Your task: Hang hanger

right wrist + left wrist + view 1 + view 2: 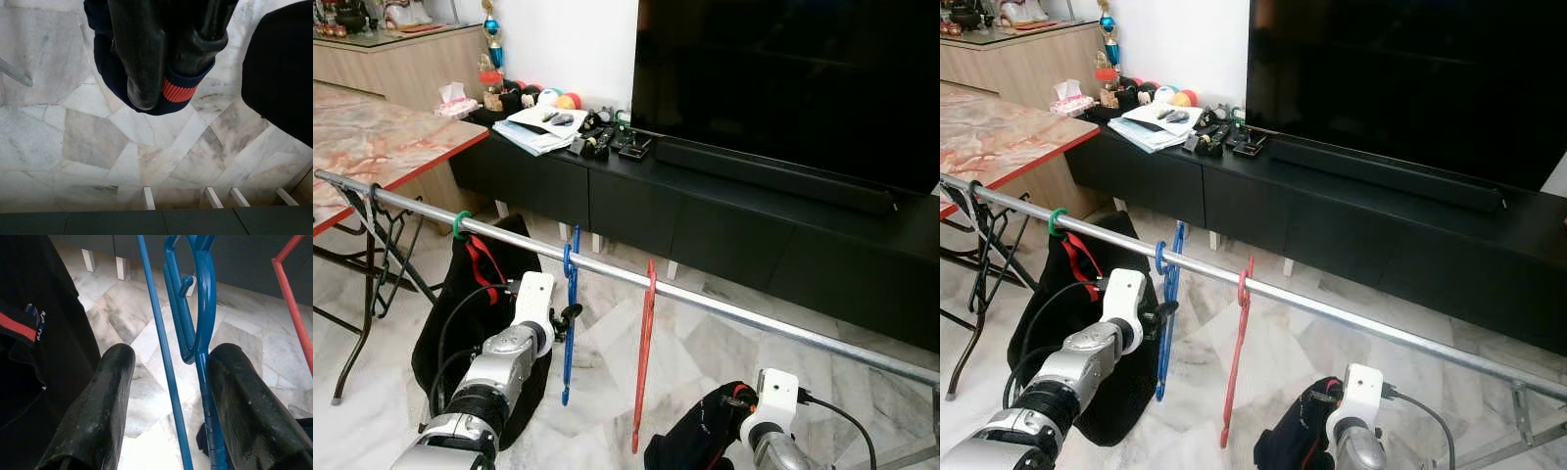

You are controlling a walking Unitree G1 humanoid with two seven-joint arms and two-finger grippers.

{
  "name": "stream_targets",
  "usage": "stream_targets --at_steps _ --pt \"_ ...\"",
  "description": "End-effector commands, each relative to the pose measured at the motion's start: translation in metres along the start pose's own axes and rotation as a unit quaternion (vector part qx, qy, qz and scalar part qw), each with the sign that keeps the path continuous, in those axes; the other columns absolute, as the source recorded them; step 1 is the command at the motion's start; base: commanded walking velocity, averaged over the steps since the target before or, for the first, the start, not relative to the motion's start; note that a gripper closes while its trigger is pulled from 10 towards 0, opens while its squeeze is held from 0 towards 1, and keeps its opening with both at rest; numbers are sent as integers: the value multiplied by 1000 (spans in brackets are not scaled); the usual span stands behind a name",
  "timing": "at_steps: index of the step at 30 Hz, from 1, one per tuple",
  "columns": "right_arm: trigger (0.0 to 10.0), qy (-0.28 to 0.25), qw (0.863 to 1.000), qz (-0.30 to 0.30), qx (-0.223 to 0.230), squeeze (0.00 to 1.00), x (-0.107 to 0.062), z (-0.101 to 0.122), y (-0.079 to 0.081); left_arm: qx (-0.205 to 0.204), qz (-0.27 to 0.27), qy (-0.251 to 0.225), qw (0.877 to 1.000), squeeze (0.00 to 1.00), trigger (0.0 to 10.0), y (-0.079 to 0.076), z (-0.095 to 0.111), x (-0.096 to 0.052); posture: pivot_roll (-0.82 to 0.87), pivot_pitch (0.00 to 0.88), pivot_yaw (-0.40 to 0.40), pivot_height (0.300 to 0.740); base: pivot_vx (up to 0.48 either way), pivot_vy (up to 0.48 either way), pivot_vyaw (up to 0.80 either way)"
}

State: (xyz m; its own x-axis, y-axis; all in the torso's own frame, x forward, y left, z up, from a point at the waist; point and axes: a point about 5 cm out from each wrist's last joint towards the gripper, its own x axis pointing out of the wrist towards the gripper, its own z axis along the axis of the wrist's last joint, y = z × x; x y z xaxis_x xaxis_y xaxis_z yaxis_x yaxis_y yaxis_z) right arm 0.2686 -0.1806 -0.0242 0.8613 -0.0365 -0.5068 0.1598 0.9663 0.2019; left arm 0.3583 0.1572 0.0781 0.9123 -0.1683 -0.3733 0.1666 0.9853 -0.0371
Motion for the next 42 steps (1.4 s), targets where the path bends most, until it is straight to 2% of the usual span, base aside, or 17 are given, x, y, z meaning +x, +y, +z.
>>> stream_targets --at_steps 1,3,5,7,13,16,20,27,28,29,30,32,33,42 --pt "10000 -12 1000 1 0 0 0 4 0 -3 -4 -4 1000 0 10000 -1 2 1 97 15 -14 740 0 0 0" --pt "10000 -11 1000 2 0 0 0 3 1 -9 -13 -11 1000 0 10000 -2 4 1 96 15 -13 740 0 0 0" --pt "10000 -10 1000 3 1 0 0 3 1 -18 -44 -21 999 0 10000 -7 7 2 97 15 -14 740 0 0 0" --pt "10000 -10 1000 3 1 0 0 2 1 11 -88 -13 996 0 10000 -13 6 1 96 14 -13 740 0 0 0" --pt "10000 -9 1000 4 1 0 0 2 1 26 -107 -3 994 0 10000 -12 4 1 97 16 -13 740 0 0 0" --pt "10000 -8 1000 4 1 0 0 1 1 39 -51 7 998 0 10000 -4 2 2 101 15 -15 740 0 0 0" --pt "10000 -8 1000 5 2 0 0 1 2 40 -11 18 999 0 10000 2 -1 3 94 14 -14 740 0 0 0" --pt "10000 -8 1000 6 2 0 0 1 2 30 8 6 1000 0 10000 3 4 4 95 14 -15 740 0 0 0" --pt "10000 -8 1000 6 2 0 0 1 2 27 4 -1 1000 0 7255 2 5 4 94 14 -15 740 0 0 0" --pt "10000 -8 1000 7 1 0 0 1 2 26 0 -6 1000 0 6627 1 7 5 94 14 -15 740 0 0 0" --pt "10000 -8 1000 7 1 0 0 1 3 26 -2 -9 1000 0 6627 0 8 5 94 14 -15 740 0 0 0" --pt "10000 -8 1000 7 2 0 0 1 2 16 -8 -20 1000 0 1686 -1 10 5 94 14 -15 740 0 0 0" --pt "10000 -8 1000 7 1 0 0 1 3 13 -9 -27 1000 0 0 -1 12 5 93 14 -16 740 0 0 0" --pt "10000 -7 1000 8 1 0 0 1 4 11 -19 -33 999 0 0 -1 14 5 94 13 -17 740 0 0 0"
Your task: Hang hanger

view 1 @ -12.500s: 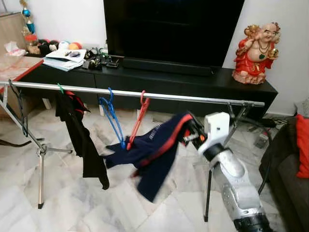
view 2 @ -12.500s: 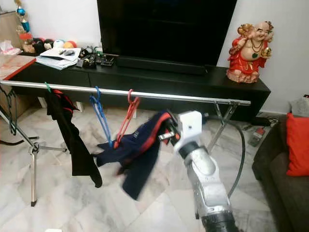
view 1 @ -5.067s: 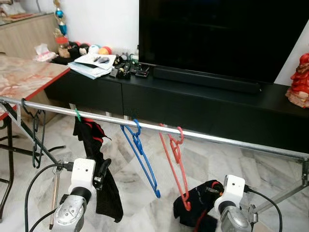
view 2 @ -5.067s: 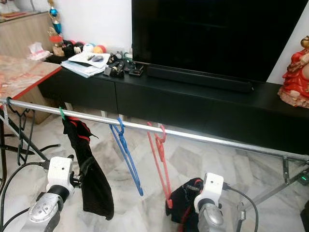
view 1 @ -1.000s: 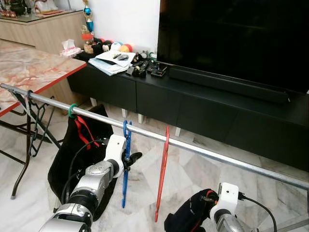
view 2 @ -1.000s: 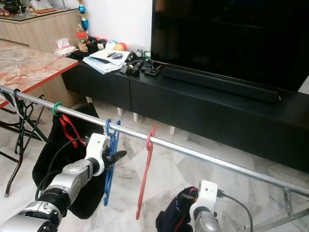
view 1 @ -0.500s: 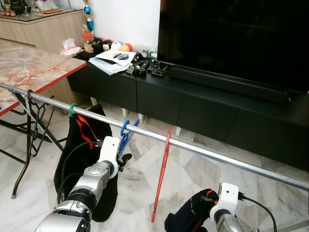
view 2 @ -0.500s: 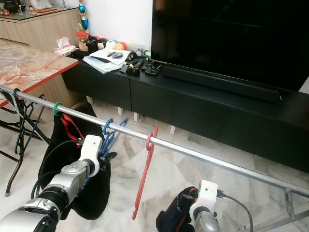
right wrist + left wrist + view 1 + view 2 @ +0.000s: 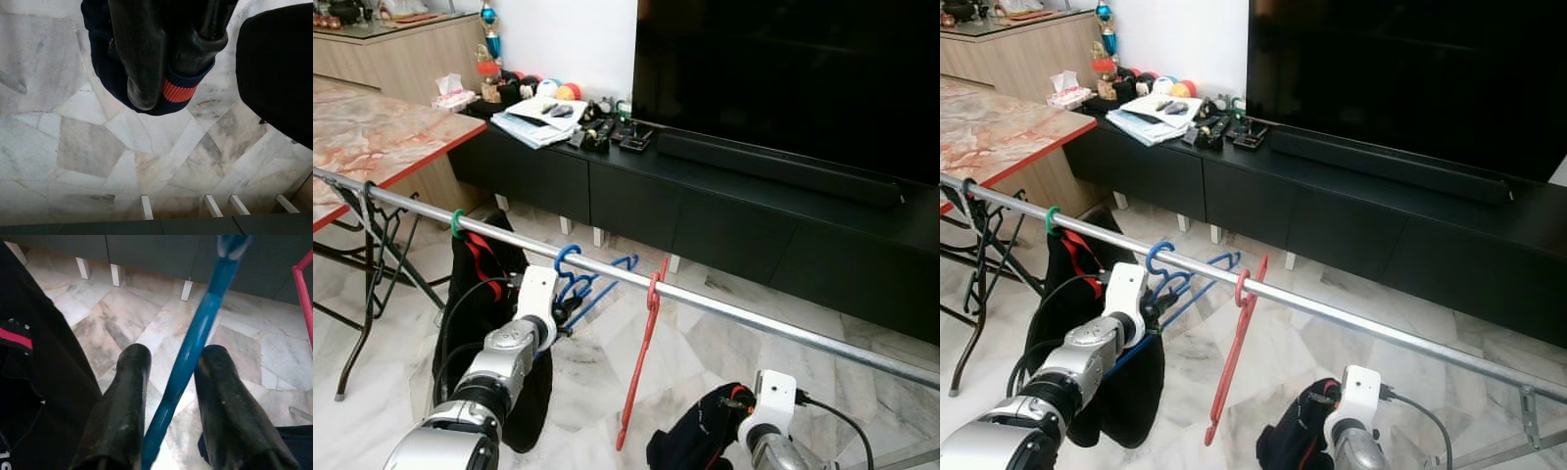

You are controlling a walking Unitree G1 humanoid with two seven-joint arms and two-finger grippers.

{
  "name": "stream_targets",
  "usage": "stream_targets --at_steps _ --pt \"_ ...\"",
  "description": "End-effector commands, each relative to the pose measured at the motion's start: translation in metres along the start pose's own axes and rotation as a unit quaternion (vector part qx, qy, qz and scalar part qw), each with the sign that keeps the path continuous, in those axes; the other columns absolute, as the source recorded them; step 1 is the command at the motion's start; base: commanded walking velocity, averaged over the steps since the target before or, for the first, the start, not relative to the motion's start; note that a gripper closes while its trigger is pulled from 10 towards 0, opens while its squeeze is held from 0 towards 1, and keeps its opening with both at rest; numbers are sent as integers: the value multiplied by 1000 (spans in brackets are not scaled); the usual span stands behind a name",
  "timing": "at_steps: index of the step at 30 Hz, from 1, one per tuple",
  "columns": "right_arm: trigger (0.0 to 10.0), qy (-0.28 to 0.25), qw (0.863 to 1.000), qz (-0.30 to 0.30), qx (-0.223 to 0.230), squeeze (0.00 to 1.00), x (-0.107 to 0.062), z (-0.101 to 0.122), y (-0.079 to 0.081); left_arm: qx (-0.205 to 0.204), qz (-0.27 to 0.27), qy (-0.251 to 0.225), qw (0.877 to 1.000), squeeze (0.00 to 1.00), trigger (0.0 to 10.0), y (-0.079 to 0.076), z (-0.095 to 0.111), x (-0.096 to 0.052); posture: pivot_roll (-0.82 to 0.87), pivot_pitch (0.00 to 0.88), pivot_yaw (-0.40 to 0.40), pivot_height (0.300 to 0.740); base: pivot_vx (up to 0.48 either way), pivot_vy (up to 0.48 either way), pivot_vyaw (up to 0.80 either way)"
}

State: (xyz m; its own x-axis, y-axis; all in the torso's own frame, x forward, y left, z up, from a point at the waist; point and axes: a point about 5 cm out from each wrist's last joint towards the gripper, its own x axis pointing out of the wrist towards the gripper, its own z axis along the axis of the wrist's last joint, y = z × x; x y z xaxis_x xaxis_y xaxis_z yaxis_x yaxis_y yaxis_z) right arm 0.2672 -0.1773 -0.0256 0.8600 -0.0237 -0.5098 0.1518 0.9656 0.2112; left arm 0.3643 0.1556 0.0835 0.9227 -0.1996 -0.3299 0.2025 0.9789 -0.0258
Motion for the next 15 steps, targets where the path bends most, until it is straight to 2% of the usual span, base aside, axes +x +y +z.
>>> stream_targets --at_steps 1,15 --pt "10000 -10 1000 2 -2 0 1 3 1 0 -5 -11 1000 0 0 1 7 1 95 14 -17 740 0 0 0" --pt "10000 -10 1000 3 -1 0 1 4 1 12 -13 2 1000 0 0 -1 2 1 97 11 -18 740 0 0 0"
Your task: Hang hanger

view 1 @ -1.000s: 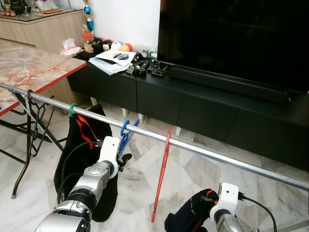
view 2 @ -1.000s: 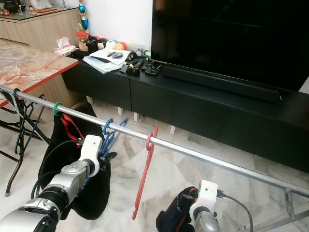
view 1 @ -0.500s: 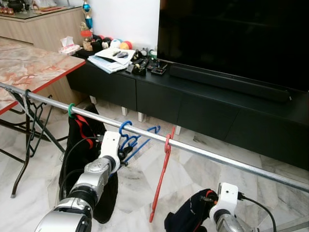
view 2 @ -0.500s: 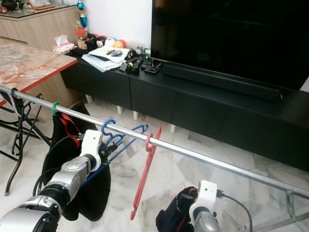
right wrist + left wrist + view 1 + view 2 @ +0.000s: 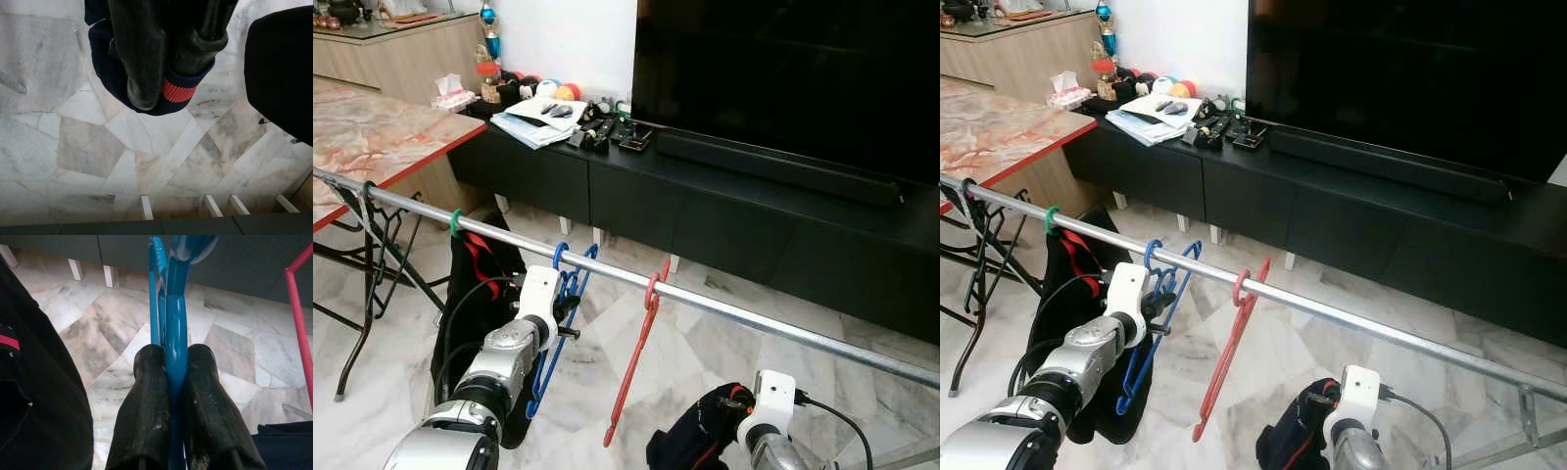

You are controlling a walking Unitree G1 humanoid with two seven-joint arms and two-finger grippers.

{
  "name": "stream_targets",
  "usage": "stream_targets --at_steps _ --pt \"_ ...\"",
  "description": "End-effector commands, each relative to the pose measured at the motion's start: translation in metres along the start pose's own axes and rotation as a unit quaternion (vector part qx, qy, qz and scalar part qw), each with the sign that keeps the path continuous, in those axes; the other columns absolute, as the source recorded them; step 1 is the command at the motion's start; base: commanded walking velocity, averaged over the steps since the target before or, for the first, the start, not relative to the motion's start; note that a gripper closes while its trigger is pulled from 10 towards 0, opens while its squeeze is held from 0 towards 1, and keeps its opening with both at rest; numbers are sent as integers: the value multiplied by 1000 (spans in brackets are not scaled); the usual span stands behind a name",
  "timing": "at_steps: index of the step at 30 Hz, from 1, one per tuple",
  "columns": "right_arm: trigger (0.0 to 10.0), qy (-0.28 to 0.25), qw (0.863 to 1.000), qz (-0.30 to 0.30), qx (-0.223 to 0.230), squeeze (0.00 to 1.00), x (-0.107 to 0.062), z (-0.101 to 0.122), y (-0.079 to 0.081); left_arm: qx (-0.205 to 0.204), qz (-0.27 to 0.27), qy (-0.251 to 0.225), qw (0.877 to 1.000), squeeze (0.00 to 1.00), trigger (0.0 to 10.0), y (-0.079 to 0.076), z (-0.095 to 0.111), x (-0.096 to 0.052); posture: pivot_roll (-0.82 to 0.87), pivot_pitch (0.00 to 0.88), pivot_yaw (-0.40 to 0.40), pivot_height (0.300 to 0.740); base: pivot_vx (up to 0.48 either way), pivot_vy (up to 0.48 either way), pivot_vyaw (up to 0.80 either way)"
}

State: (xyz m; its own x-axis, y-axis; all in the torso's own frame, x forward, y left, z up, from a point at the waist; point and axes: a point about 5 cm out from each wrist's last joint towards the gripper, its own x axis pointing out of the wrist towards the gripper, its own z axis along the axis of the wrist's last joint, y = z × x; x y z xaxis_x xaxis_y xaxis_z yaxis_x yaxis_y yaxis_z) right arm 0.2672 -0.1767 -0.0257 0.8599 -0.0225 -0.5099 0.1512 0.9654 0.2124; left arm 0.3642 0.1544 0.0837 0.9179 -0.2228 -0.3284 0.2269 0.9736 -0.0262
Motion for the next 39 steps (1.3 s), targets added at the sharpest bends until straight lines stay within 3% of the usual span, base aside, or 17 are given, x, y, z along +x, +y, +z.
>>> stream_targets --at_steps 1,4,11,24,33,34,39 --pt "10000 -10 1000 2 -2 0 1 4 0 16 0 7 1000 0 0 0 0 1 97 10 -18 740 0 0 0" --pt "10000 -10 1000 2 -2 0 1 4 0 36 6 17 999 0 0 2 -4 0 97 11 -18 740 0 0 0" --pt "10000 -10 1000 1 -3 0 1 4 0 38 20 11 999 0 0 7 -8 -3 97 8 -21 740 0 0 0" --pt "10000 -15 1000 2 -5 0 2 8 0 35 33 -76 996 0 0 18 8 -12 107 3 -30 740 0 0 0" --pt "10000 -15 1000 1 -5 0 2 8 0 76 7 -78 994 0 0 16 -15 -30 109 1 -30 740 0 0 0" --pt "10000 -16 1000 1 -5 0 2 8 -1 90 3 -75 993 0 0 16 -23 -36 110 1 -31 740 0 0 0" --pt "10000 -17 1000 0 -5 0 2 8 -1 88 12 -74 993 0 0 20 -41 -55 116 0 -31 740 0 0 0"
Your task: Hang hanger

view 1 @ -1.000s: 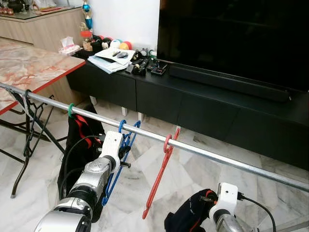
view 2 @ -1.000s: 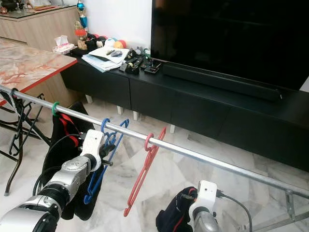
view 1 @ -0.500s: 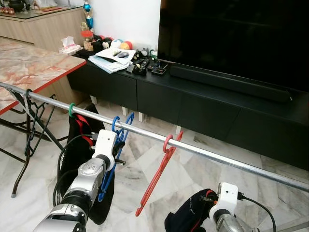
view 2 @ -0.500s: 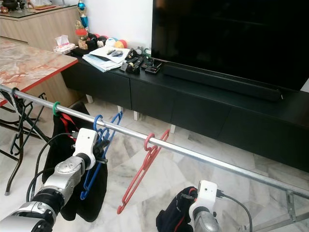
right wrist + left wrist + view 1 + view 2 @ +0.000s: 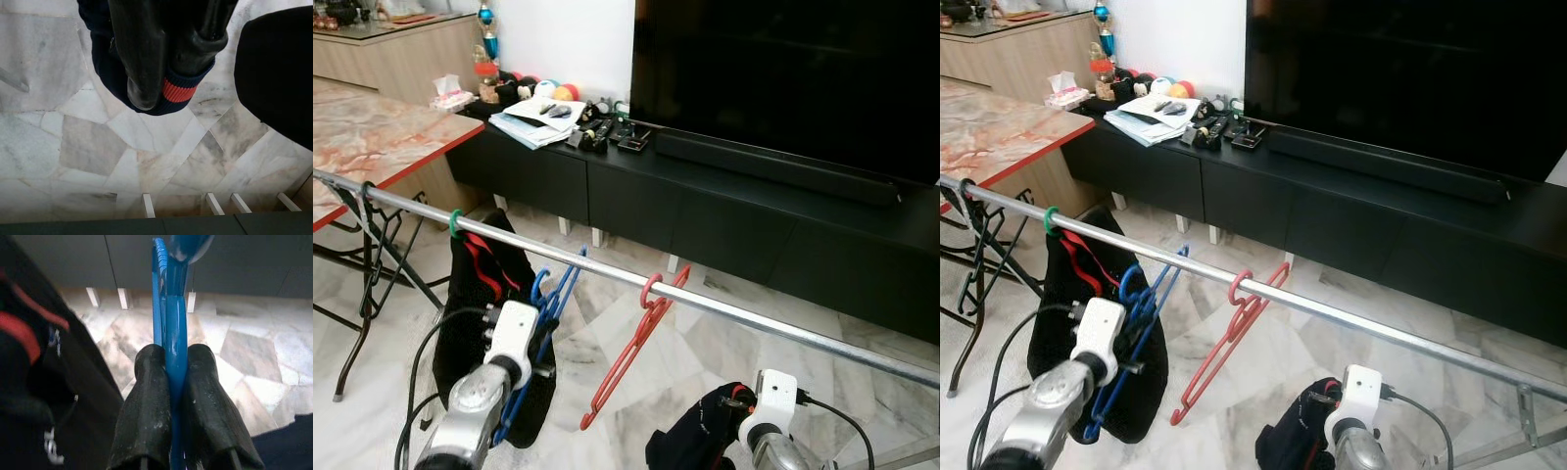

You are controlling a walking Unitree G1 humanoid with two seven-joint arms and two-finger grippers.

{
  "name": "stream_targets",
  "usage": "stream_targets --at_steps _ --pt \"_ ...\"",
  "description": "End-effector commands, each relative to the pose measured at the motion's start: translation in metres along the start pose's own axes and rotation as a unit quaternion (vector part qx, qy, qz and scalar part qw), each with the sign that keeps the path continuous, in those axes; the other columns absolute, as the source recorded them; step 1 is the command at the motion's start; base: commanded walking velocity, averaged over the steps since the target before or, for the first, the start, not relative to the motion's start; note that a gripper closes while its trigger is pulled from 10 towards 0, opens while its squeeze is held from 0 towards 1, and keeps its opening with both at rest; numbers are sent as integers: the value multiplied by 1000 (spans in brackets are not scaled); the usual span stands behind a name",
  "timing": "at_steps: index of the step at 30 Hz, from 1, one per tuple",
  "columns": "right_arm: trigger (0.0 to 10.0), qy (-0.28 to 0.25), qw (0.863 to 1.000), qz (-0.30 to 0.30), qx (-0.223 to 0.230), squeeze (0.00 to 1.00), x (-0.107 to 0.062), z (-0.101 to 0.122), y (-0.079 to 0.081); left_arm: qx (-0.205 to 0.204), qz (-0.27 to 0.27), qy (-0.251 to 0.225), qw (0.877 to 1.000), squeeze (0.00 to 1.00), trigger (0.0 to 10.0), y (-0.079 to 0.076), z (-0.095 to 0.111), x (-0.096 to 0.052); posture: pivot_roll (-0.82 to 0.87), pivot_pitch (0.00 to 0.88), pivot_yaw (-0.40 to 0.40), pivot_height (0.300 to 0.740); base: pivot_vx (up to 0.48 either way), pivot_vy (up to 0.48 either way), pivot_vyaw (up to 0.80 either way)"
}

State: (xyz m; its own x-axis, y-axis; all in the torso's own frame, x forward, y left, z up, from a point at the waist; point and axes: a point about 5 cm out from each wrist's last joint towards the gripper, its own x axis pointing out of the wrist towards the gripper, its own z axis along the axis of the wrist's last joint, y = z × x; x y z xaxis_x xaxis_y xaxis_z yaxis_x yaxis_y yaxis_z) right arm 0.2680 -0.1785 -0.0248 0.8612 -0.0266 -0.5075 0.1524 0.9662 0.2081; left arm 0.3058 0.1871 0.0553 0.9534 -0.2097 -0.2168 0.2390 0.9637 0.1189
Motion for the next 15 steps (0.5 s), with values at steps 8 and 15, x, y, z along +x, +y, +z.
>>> stream_targets --at_steps 8,15 --pt "10000 -17 1000 2 -2 0 1 7 1 9 19 7 1000 0 10000 -4 -17 -28 113 0 -30 740 0 0 0" --pt "10000 -30 1000 -9 6 0 0 9 -6 -12 34 19 999 0 10000 -7 -19 -31 109 0 -31 740 0 71 0"
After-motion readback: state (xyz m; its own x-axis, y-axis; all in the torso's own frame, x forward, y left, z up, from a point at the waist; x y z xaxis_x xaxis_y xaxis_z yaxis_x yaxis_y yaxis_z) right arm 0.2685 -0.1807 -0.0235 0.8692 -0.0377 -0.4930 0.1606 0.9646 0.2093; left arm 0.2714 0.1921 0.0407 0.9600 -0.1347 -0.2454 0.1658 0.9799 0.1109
